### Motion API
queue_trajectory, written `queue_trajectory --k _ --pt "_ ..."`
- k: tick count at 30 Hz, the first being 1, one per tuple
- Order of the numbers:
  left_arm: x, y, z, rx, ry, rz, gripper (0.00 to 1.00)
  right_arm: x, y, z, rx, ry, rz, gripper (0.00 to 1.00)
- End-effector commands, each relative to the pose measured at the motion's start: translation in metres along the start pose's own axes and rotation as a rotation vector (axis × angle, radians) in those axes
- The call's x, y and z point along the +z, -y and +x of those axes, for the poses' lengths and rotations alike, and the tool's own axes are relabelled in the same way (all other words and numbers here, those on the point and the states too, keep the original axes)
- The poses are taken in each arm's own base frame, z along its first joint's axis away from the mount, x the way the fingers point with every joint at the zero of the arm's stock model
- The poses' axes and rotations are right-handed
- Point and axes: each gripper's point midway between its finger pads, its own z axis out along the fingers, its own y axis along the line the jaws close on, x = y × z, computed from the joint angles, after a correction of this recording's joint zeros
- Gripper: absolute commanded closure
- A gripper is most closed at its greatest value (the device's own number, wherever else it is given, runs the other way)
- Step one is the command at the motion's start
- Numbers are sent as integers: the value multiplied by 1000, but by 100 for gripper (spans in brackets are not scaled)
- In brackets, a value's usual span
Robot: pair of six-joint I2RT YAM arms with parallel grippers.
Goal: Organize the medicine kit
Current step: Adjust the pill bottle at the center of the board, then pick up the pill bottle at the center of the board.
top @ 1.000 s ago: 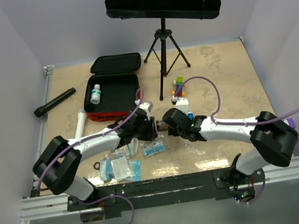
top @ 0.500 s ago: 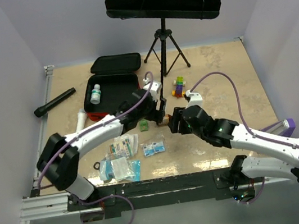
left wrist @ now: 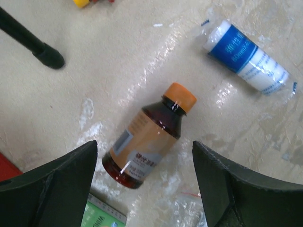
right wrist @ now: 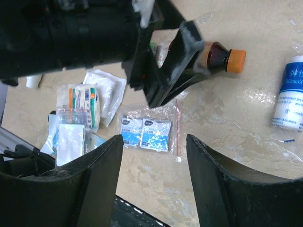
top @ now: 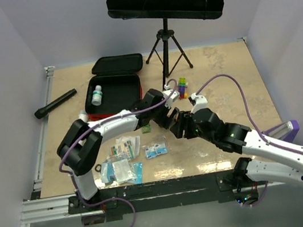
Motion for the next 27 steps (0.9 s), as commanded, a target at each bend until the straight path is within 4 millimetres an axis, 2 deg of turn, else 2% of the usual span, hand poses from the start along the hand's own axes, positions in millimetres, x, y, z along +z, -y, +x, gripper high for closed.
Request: queue_trajectory --k 1,8,15,18,21,24,27 --pt "18 -9 -18 92 12 -27 14 0 -7 -2 -21 7 -38 39" --pt "35 -14 6 100 -80 -35 23 -6 -13 -6 -15 13 -68 39" --pt "28 -28 20 32 -181 -137 44 -7 -13 -6 -13 15 -72 39" --pt "23 -25 24 -98 -177 -155 50 -7 -13 -7 -8 22 -70 39" --pt "21 -16 24 -211 -156 -137 50 -8 -12 -7 -2 27 -73 39" --pt "20 -8 27 -275 -166 -117 41 -8 -11 -6 1 26 -74 39" --pt "13 -11 29 -266 -175 -133 35 -9 -12 -6 5 26 -81 39"
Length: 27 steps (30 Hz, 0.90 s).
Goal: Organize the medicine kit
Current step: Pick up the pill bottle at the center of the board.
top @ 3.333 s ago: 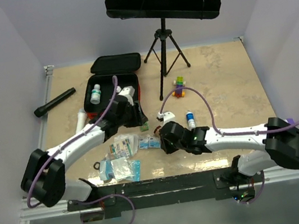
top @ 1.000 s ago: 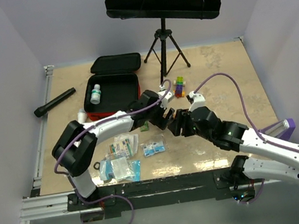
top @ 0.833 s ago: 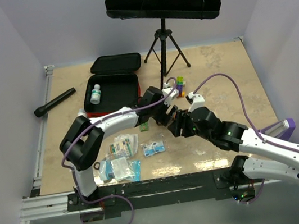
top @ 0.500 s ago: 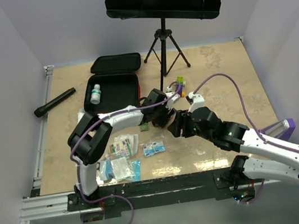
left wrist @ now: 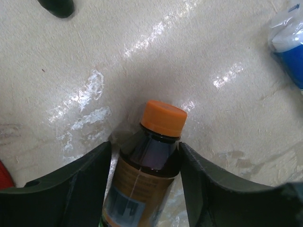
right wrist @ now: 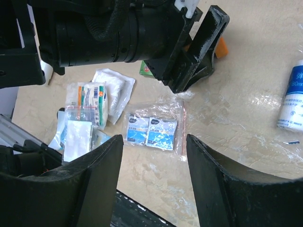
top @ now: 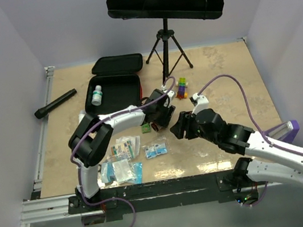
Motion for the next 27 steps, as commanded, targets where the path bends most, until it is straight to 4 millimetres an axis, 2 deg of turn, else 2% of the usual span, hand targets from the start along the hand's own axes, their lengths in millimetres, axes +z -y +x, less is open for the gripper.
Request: queue_trajectory --k 1,6,12,17,19,21,23,25,27 --pt "-19 0 3 -65 -9 -4 34 -3 -7 -4 12 22 -42 39" --pt "-33 -8 8 -12 -23 -33 31 -3 -7 -2 16 20 -45 39" --pt "-34 -3 20 39 -65 6 31 -1 -6 -1 15 15 -40 39" --pt "-30 -3 31 44 -89 19 39 -1 -6 -1 16 14 -42 39" --pt "-28 -4 36 42 -101 17 47 -1 -6 0 15 13 -43 39" --pt "-27 -3 35 32 -101 16 52 -1 -6 0 15 13 -43 39" --pt "-28 -1 29 7 -80 18 53 -1 -5 1 16 13 -43 39" --pt "-30 10 19 -39 -52 64 46 -1 -5 2 18 10 -46 39" --pt "-31 20 8 -93 -21 100 45 -1 -5 3 22 9 -47 39"
